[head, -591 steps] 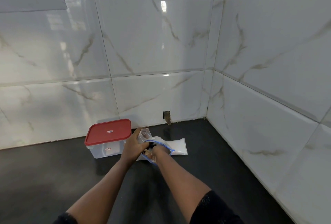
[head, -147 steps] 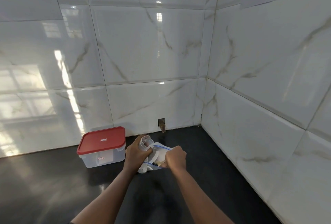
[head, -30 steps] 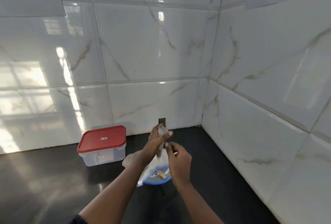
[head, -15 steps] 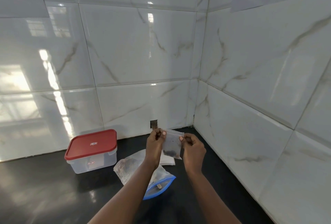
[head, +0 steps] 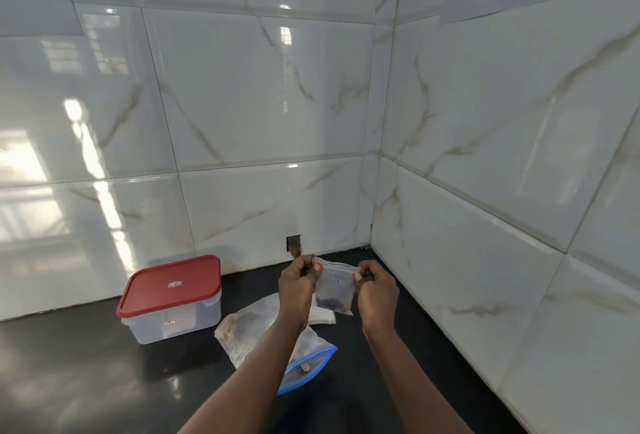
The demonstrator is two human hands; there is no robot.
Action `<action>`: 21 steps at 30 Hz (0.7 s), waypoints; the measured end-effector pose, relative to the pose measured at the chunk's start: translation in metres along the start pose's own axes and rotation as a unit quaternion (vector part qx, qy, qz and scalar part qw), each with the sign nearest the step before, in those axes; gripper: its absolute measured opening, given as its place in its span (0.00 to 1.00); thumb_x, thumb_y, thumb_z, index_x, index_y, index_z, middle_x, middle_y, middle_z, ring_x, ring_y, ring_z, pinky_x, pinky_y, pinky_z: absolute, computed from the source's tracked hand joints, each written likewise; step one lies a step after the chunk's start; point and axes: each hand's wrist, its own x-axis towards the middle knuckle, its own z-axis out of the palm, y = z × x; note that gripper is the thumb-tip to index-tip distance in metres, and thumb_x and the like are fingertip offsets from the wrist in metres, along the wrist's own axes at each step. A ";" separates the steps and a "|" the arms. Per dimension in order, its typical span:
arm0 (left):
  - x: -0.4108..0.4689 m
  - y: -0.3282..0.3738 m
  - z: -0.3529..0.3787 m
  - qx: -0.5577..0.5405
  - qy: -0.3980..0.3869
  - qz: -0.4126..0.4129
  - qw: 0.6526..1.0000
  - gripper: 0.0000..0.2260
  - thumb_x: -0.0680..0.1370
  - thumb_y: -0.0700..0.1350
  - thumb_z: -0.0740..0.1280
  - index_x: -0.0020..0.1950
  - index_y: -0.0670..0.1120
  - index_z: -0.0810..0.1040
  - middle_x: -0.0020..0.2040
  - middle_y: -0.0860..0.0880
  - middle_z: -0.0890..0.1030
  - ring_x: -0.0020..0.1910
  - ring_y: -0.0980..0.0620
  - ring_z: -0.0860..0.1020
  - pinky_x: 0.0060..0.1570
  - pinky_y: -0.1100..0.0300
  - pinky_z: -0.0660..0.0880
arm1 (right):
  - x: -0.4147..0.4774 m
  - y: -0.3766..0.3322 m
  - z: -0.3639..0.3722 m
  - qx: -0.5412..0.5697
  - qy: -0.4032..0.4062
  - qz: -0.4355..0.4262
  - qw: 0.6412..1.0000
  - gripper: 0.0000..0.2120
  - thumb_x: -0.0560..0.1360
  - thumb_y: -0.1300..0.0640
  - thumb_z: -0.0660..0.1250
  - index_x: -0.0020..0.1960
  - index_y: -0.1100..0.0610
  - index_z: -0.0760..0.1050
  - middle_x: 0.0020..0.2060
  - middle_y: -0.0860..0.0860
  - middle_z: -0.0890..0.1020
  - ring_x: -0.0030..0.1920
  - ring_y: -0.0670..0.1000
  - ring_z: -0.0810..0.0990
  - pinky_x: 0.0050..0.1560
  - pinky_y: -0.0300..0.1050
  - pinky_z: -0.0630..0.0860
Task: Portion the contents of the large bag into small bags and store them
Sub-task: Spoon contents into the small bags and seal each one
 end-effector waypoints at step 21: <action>0.000 0.006 0.000 -0.058 -0.031 0.011 0.998 0.02 0.76 0.39 0.66 0.44 0.41 0.78 0.41 0.42 0.80 0.40 0.47 0.78 0.43 0.53 0.77 | 0.002 -0.004 0.012 0.022 -0.063 -0.021 0.998 0.04 0.76 0.63 0.66 0.44 0.55 0.75 0.43 0.53 0.81 0.45 0.51 0.80 0.43 0.42 0.79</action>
